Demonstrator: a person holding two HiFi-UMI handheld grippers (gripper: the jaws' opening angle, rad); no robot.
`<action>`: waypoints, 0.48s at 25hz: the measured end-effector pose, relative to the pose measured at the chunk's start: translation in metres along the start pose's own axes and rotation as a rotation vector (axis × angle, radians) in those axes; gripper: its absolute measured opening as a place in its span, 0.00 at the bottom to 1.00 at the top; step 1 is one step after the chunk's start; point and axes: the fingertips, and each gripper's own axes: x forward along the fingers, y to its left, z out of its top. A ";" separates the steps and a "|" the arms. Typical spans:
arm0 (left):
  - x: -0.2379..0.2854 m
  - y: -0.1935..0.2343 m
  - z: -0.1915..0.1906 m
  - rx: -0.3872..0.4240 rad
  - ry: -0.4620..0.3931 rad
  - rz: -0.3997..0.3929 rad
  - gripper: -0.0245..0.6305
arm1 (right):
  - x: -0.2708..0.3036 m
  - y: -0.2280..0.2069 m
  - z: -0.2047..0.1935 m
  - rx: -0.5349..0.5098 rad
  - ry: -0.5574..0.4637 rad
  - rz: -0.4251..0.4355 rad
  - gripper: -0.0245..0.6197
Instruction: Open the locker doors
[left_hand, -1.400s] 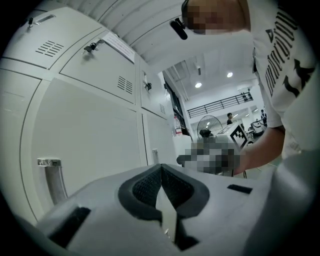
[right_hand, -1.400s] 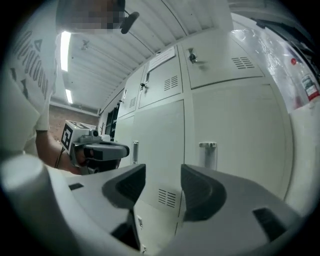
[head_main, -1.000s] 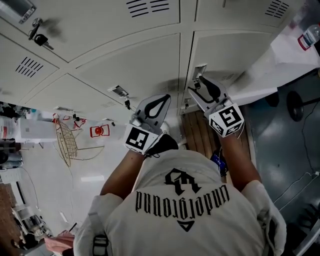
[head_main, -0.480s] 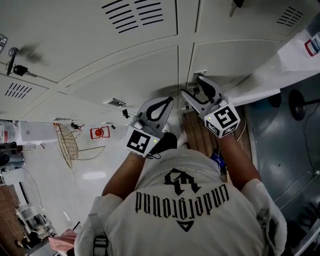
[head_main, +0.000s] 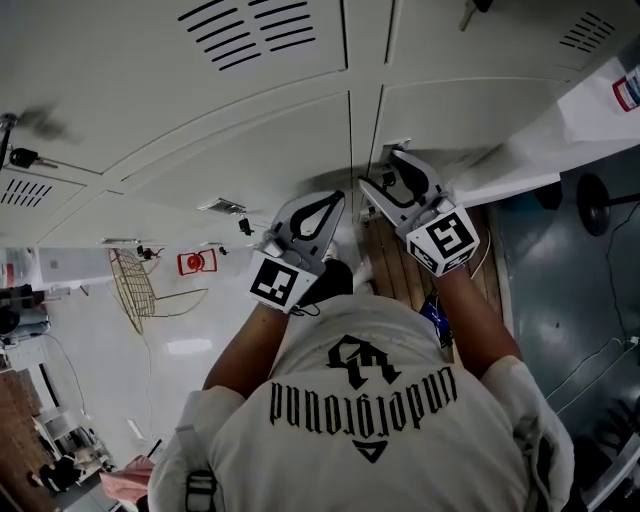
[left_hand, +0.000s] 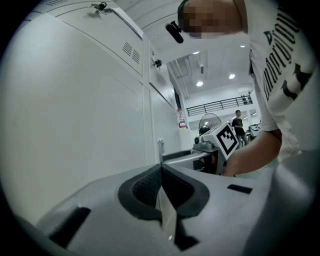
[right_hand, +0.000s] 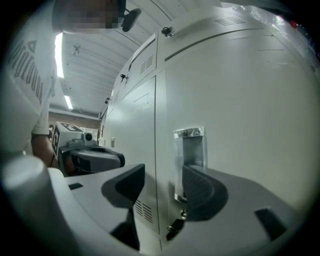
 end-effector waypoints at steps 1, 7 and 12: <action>0.000 -0.001 0.000 0.000 0.000 -0.001 0.05 | -0.002 0.002 0.000 -0.001 -0.003 -0.001 0.40; 0.002 -0.016 0.001 -0.007 -0.005 -0.024 0.05 | -0.024 0.015 -0.001 -0.010 -0.010 -0.017 0.40; 0.002 -0.034 0.002 -0.004 -0.009 -0.050 0.05 | -0.050 0.024 -0.003 -0.017 -0.016 -0.065 0.38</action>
